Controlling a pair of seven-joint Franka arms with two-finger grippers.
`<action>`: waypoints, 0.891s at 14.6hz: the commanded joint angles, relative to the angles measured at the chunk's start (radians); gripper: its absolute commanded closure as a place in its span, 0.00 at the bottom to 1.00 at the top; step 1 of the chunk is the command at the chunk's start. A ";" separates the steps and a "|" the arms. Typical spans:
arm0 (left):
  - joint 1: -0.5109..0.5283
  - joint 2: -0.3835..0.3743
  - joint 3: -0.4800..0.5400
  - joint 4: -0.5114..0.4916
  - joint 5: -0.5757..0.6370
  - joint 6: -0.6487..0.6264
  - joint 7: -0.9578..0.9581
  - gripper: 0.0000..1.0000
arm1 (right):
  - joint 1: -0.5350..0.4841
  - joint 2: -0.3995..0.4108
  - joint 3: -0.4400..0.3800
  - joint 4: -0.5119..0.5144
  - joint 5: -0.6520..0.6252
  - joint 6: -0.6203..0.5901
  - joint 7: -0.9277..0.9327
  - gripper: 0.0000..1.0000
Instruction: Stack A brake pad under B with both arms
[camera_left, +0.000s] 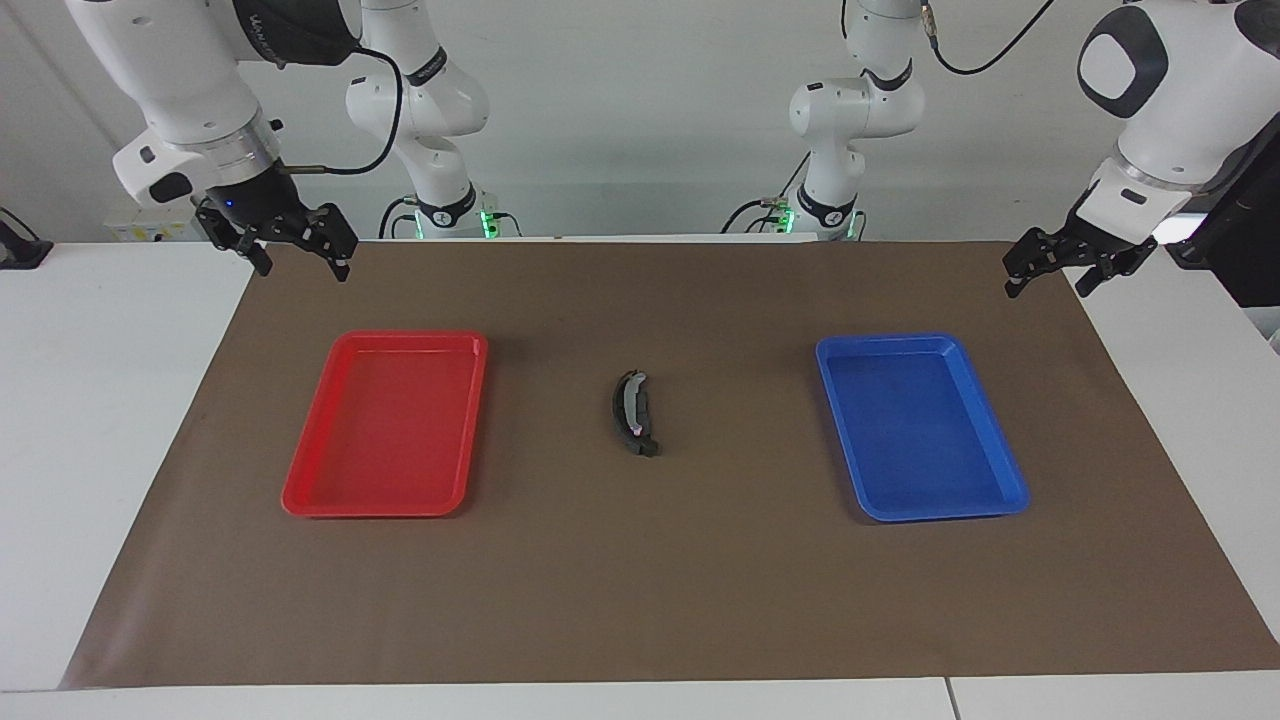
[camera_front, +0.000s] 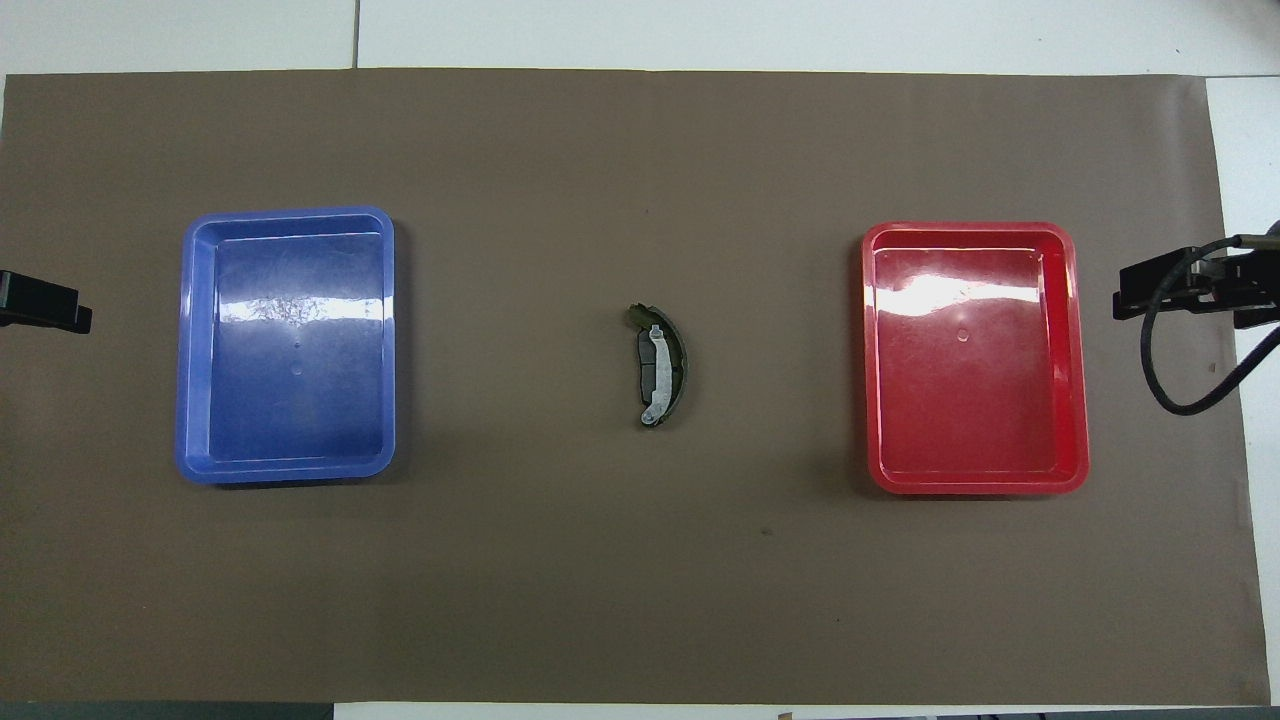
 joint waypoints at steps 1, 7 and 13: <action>0.004 -0.006 -0.005 -0.005 0.017 -0.009 0.000 0.00 | -0.007 0.004 0.002 0.015 0.012 -0.018 0.002 0.00; 0.004 -0.006 -0.005 -0.005 0.017 -0.007 0.000 0.00 | -0.005 -0.008 0.002 0.015 0.018 -0.038 0.003 0.00; 0.004 -0.006 -0.005 -0.005 0.017 -0.007 0.000 0.00 | -0.005 -0.008 0.002 0.013 0.018 -0.037 0.002 0.00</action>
